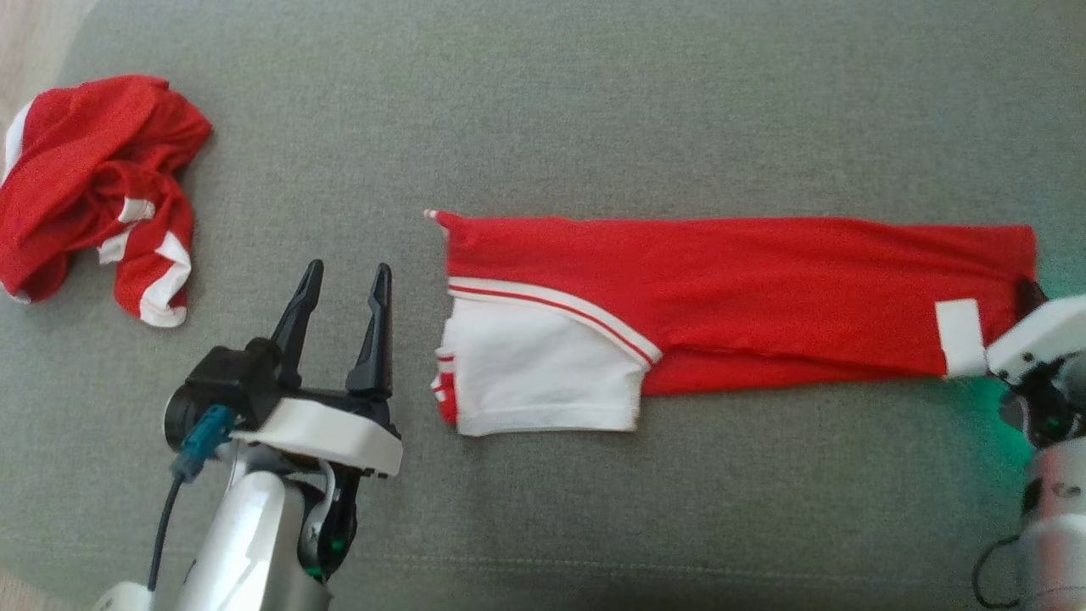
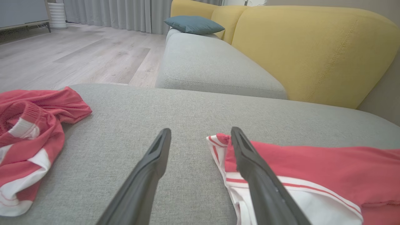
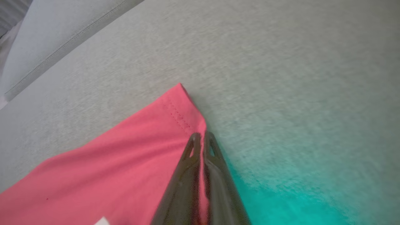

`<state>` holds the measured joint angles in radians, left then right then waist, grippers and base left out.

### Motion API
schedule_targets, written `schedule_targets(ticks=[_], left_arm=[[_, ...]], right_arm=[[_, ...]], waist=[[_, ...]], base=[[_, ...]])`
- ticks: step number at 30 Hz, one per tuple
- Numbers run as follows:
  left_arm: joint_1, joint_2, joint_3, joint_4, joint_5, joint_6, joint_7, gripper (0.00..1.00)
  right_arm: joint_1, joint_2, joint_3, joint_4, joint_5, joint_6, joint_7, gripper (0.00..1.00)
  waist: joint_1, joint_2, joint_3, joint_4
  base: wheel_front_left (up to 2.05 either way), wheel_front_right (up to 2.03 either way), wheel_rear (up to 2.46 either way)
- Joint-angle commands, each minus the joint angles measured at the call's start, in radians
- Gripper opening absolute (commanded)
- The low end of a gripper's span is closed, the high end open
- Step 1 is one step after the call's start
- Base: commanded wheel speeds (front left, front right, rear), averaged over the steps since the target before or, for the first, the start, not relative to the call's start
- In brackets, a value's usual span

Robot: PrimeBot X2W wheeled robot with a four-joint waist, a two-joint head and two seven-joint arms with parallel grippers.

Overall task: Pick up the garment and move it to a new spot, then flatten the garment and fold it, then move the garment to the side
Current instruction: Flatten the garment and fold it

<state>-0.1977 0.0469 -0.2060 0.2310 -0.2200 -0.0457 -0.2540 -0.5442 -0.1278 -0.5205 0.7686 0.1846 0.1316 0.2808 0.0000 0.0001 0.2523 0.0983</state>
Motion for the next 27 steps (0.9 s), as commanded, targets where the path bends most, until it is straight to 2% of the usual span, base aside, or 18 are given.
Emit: schedule_targets(ticks=[1,4,7,13,17,21,24,27], left_arm=[[-0.033,0.004,0.045,-0.025,0.01,-0.005,-0.008,1.0],[-0.027,0.004,0.041,-0.02,0.005,-0.004,-0.008,1.0],[-0.022,0.004,0.028,-0.017,-0.003,-0.004,-0.008,1.0],[-0.01,0.003,0.008,-0.011,-0.022,0.005,-0.008,1.0],[0.01,0.003,-0.005,-0.002,-0.039,0.015,-0.008,1.0],[0.036,0.003,-0.019,0.009,-0.055,0.023,-0.008,1.0],[0.056,0.003,-0.034,0.021,-0.064,0.028,-0.008,1.0],[0.077,0.003,-0.039,0.021,-0.07,0.036,-0.008,1.0]], right_arm=[[0.012,-0.029,-0.055,-0.014,-0.048,-0.001,-0.03,0.0],[0.016,-0.055,-0.186,-0.045,-0.215,-0.001,-0.112,0.0],[-0.007,-0.023,-0.32,-0.08,-0.351,-0.001,-0.15,0.0],[-0.043,0.037,-0.393,-0.097,-0.459,-0.001,-0.171,0.0],[-0.062,0.064,-0.345,-0.073,-0.437,-0.001,-0.17,0.0],[-0.072,0.075,-0.237,-0.054,-0.364,-0.001,-0.161,0.0],[-0.08,0.077,-0.106,-0.002,-0.234,-0.001,-0.143,0.0],[-0.091,0.077,0.041,0.055,-0.053,-0.001,-0.126,0.0]], waist=[[0.0,-0.0001,-0.014,-0.006],[0.0,-0.0001,-0.032,-0.01],[0.0,-0.0001,-0.05,-0.009],[0.0,-0.0001,-0.088,-0.004],[0.0,-0.0001,-0.131,-0.001],[0.0,-0.0001,-0.184,0.003],[0.0,-0.0001,-0.227,0.008],[0.0,-0.0001,-0.266,0.012]], base=[[0.0,0.0,0.0],[0.0,0.0,0.0],[0.0,0.0,0.0],[0.0,0.0,0.0],[0.0,0.0,0.0],[0.0,0.0,0.0],[0.0,0.0,0.0],[0.0,0.0,0.0]])
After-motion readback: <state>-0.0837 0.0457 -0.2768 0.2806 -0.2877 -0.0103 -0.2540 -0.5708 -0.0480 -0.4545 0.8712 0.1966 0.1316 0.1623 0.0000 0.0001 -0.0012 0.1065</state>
